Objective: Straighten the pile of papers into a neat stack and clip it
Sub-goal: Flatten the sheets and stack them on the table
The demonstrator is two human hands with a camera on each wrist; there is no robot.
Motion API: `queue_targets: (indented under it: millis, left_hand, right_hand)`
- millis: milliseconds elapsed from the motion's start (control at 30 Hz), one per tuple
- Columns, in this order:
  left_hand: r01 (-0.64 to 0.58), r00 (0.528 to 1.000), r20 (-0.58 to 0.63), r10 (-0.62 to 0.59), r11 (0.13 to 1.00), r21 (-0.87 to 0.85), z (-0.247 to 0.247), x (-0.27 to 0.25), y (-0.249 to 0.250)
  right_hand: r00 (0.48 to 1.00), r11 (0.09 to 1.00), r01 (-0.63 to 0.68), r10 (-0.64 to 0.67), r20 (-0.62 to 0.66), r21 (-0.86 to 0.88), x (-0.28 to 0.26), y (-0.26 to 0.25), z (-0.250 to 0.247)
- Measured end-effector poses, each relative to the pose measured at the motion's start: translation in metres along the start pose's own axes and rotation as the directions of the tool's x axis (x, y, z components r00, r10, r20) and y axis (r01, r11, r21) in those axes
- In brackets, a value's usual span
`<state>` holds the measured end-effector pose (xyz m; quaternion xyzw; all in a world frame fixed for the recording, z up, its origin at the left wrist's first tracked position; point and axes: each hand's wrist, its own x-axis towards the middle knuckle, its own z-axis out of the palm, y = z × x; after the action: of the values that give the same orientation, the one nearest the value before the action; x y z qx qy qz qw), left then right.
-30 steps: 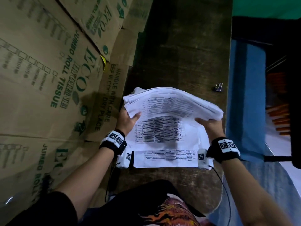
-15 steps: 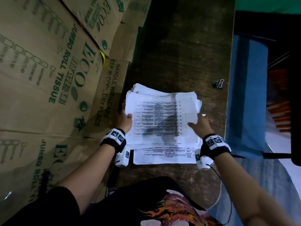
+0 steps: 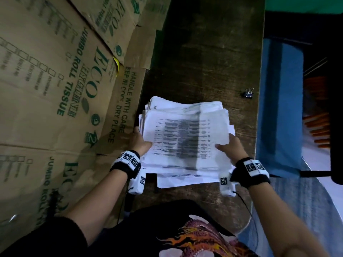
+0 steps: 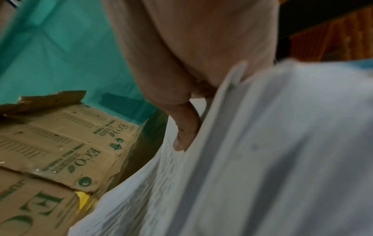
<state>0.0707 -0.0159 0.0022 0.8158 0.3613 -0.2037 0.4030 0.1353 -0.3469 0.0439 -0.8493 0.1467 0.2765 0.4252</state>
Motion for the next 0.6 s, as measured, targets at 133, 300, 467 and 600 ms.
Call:
queue_targets:
  millis: [133, 300, 467, 600]
  left_hand:
    - [-0.011, 0.999, 0.037, 0.009, 0.999, 0.049, 0.011, -0.024, -0.012]
    - [0.048, 0.998, 0.029, -0.05, 0.996, 0.077, 0.031, -0.048, -0.024]
    - [0.064, 0.997, -0.052, -0.065, 0.998, -0.023, 0.021, -0.042, -0.014]
    - [0.037, 0.989, -0.146, -0.017, 0.99, 0.135, 0.016, -0.043, -0.006]
  right_hand:
    - [0.993, 0.98, -0.061, 0.041, -0.108, -0.191, -0.009, 0.028, -0.02]
    - [0.972, 0.898, -0.217, 0.162, -0.171, -0.384, -0.002, 0.045, -0.012]
    - [0.973, 0.926, -0.204, 0.158, -0.166, -0.317, 0.01, 0.047, -0.021]
    - [0.977, 0.88, -0.209, 0.171, -0.126, -0.426, 0.035, 0.072, -0.031]
